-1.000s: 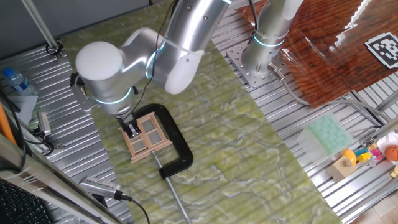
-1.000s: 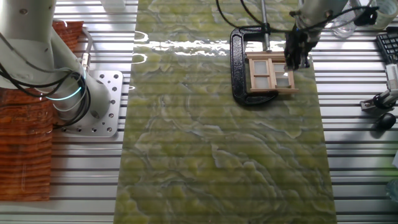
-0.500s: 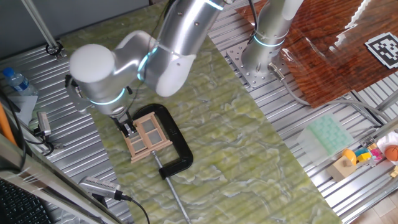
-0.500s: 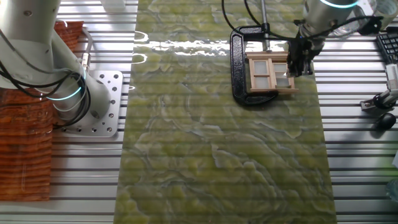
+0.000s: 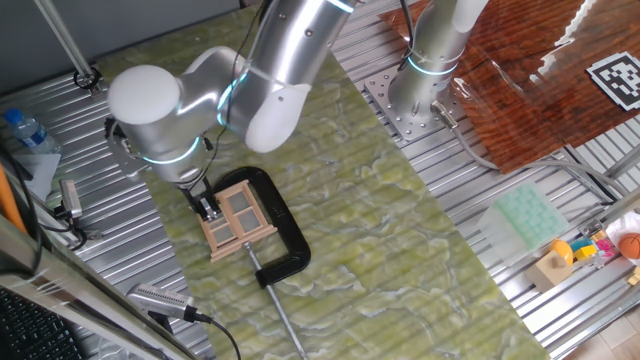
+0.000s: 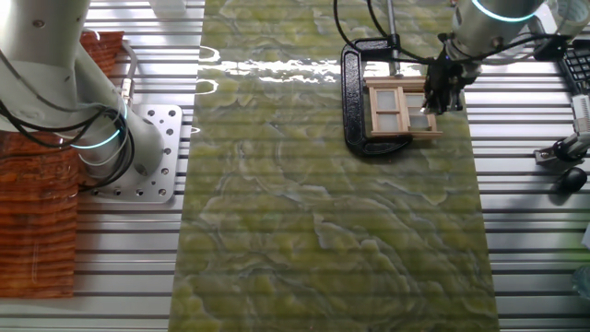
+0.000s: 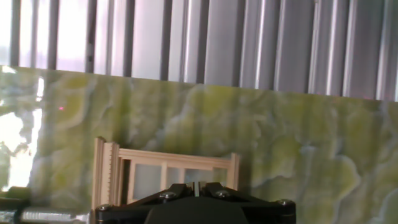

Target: Open a sliding window

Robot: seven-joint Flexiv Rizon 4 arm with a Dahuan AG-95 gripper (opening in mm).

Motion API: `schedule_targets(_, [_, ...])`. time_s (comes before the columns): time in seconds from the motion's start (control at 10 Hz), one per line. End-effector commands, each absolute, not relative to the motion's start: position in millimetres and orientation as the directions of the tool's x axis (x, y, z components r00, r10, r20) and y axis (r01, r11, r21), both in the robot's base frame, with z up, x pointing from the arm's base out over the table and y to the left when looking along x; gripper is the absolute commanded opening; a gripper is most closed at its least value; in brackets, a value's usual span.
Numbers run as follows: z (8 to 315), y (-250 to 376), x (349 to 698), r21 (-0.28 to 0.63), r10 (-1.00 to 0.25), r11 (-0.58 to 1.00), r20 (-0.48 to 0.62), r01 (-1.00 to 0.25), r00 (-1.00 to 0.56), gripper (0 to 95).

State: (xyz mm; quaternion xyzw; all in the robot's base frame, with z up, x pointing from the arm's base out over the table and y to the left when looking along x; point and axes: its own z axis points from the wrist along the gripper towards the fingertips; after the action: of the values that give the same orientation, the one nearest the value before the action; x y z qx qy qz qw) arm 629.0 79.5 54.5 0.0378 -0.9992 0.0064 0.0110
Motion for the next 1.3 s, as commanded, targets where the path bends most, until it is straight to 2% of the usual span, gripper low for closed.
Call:
schedule_targets(0.1, [55, 80, 629, -0.020, -0.019, 1.000, 0.038, -0.020, -0.999, 95.0])
schedule_targets(0.7, [50, 84, 628, 0.038, 0.013, 0.999, 0.030, 0.015, -0.999, 95.0])
schedule_targets(1.3, [43, 93, 624, 0.036, 0.027, 0.999, 0.029, 0.028, -0.999, 95.0])
